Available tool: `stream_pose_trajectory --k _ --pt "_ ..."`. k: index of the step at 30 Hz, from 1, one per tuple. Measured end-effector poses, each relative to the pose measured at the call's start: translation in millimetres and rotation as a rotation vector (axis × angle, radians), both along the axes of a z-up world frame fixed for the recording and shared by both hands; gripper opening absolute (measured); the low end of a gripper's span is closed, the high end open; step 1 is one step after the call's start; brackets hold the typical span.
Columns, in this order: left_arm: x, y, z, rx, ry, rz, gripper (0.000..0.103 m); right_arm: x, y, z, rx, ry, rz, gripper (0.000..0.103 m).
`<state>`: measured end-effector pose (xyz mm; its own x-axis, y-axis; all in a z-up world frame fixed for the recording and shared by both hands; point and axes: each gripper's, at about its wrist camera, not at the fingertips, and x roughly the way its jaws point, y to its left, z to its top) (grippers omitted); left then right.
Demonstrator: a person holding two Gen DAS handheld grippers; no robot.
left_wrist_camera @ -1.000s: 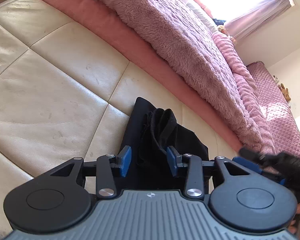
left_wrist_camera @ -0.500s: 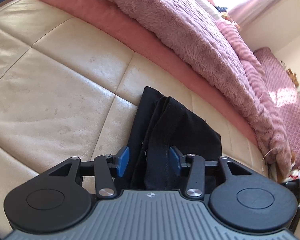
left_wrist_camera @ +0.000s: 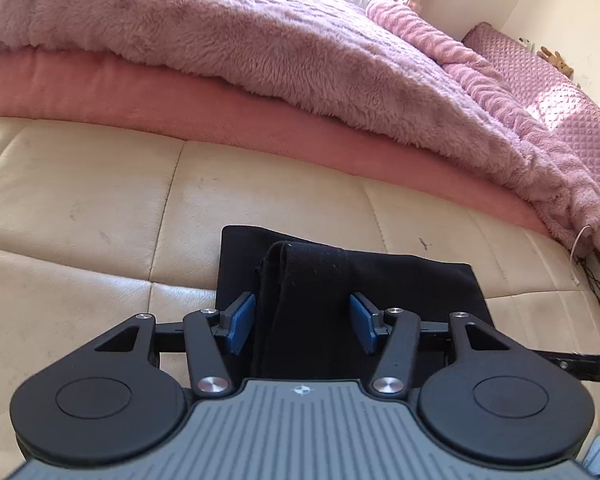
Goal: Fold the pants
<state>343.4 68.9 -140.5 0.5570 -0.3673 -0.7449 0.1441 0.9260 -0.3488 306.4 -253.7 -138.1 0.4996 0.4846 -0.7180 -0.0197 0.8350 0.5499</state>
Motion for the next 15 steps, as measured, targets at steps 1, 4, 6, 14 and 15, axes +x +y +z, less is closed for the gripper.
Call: stream_pose_trajectory --k 1,4,6,14,15 --pt "3 -1 -3 -0.006 0.001 -0.006 0.062 0 -3 -3 0.008 0.000 -0.002 0.010" --pt "2 -4 -5 0.005 -0.028 -0.021 0.046 1 -10 -11 0.023 0.005 0.002 0.010" --pt "-3 -6 3 0.016 -0.060 -0.032 0.032 3 -7 -15 0.024 -0.003 0.010 0.010" --pt "-10 4 24 0.054 -0.135 -0.072 0.021 2 17 -8 -0.110 -0.142 0.118 0.010" --pt "-6 8 19 0.052 -0.120 -0.059 0.021 5 21 -8 -0.132 -0.159 0.121 0.010"
